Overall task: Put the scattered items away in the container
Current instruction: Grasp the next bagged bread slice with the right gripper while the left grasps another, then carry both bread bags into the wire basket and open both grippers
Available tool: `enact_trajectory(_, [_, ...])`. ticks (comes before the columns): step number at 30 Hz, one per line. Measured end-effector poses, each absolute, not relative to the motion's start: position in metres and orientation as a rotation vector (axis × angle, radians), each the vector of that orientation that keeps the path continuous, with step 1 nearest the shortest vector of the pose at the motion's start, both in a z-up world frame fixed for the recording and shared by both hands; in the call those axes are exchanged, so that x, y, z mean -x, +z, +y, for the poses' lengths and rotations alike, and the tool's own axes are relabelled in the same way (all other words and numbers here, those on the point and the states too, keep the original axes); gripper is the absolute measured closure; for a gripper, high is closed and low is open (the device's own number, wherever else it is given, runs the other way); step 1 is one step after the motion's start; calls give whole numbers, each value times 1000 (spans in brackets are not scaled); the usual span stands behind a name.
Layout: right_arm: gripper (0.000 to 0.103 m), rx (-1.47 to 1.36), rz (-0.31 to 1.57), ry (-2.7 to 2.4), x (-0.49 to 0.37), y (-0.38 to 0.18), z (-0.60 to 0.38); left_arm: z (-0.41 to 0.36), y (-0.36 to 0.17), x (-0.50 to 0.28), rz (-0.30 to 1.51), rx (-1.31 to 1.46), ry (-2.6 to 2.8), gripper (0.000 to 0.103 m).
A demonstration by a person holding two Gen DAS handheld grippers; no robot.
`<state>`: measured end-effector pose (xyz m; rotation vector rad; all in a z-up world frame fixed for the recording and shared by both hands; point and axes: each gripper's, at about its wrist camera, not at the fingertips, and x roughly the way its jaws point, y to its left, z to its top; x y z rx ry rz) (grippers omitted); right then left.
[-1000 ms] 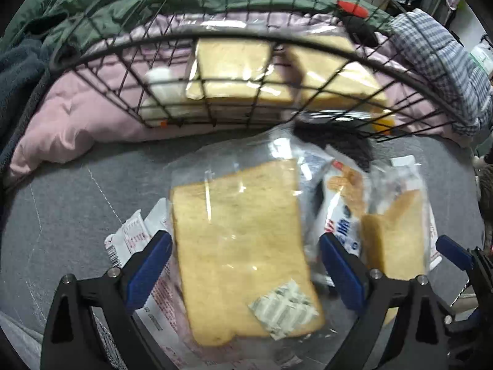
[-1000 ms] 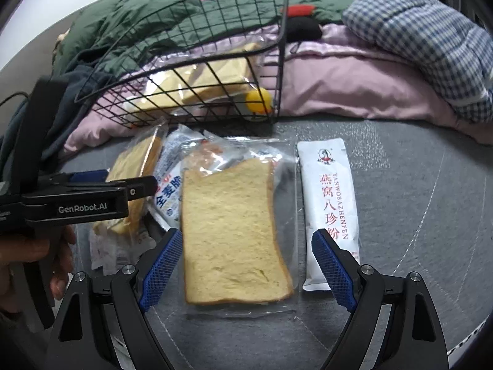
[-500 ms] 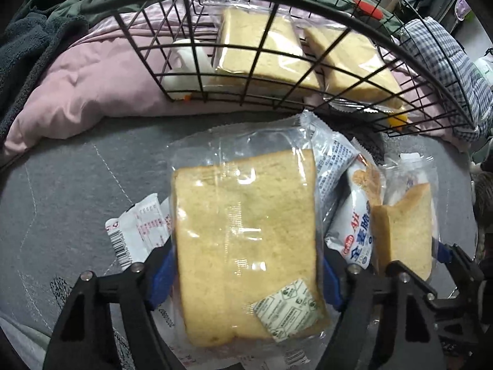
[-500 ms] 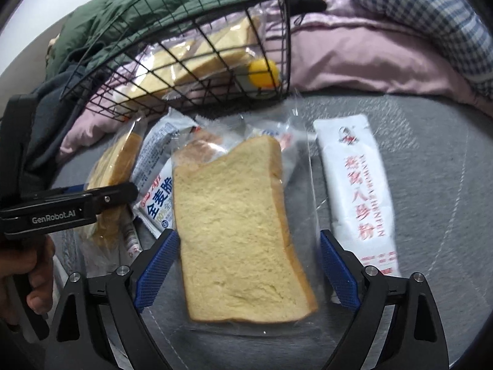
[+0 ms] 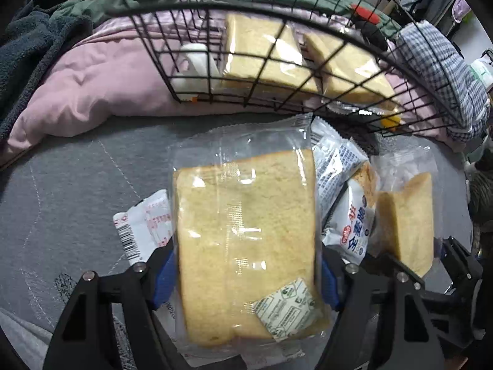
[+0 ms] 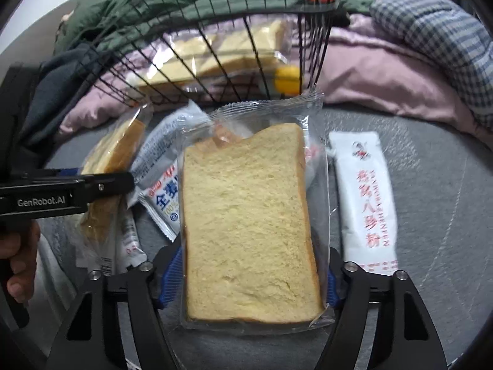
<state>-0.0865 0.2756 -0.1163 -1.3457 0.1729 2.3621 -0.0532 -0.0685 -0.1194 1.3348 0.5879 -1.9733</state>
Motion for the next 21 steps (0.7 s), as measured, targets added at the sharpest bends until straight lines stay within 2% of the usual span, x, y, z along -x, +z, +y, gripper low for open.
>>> enact_trajectory(21, [35,1123,112,2513,64,-12,236,-45,-28,9,523,-1190,-2085,26])
